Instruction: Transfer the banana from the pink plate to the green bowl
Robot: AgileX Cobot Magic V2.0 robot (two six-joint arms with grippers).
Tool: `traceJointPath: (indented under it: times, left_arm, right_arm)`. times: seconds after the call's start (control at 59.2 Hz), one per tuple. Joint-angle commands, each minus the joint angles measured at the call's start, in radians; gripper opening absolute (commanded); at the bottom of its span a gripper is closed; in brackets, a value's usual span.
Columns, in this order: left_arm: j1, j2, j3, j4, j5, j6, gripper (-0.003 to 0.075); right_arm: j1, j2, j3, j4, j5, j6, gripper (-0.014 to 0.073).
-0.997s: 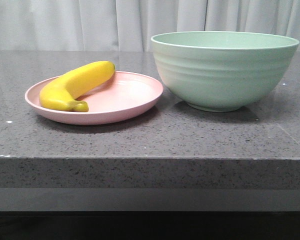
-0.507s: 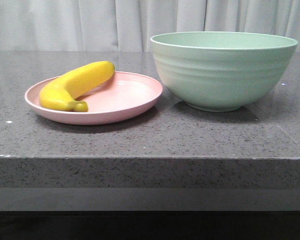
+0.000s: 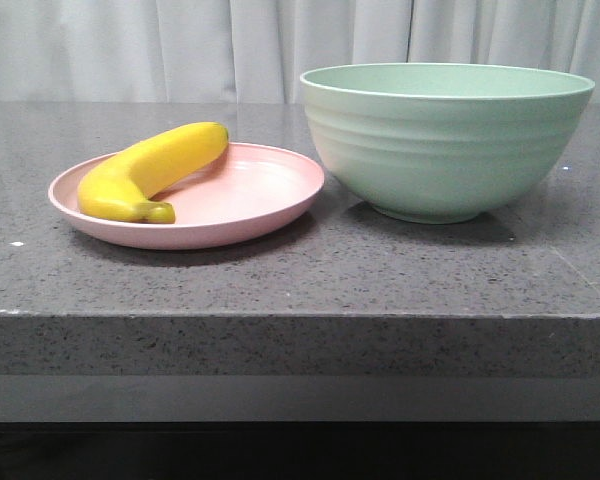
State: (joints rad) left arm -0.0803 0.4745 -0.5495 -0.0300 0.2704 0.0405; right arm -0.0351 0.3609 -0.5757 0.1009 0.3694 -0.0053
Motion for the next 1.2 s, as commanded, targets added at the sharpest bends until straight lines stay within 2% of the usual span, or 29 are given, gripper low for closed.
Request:
traceJointPath:
  times: [0.0, 0.152, 0.254, 0.541, 0.761, 1.183]
  left_arm:
    - [0.000, 0.021, -0.040, -0.042, -0.092, -0.005, 0.0645]
    - [-0.010, 0.086, -0.081, -0.089, -0.017, -0.005, 0.0624]
    - [-0.052, 0.180, -0.155, -0.098, 0.065, -0.003, 0.0620]
    - [-0.275, 0.544, -0.413, -0.098, 0.271, -0.001, 0.0620]
    - [-0.392, 0.800, -0.568, -0.098, 0.325, -0.005, 0.0620]
    - [-0.401, 1.062, -0.656, -0.098, 0.342, -0.005, 0.0620]
  right_arm:
    - [-0.003, 0.016, -0.035, -0.001, -0.077, -0.008, 0.0540]
    - [-0.003, 0.016, -0.035, -0.001, -0.077, -0.008, 0.0540]
    - [-0.003, 0.016, -0.035, -0.001, -0.077, -0.008, 0.0540]
    - [-0.003, 0.016, -0.035, -0.001, -0.077, -0.008, 0.0540]
    - [-0.003, 0.016, -0.035, -0.001, -0.077, -0.008, 0.0540]
    - [-0.003, 0.016, -0.035, -0.001, -0.077, -0.008, 0.0540]
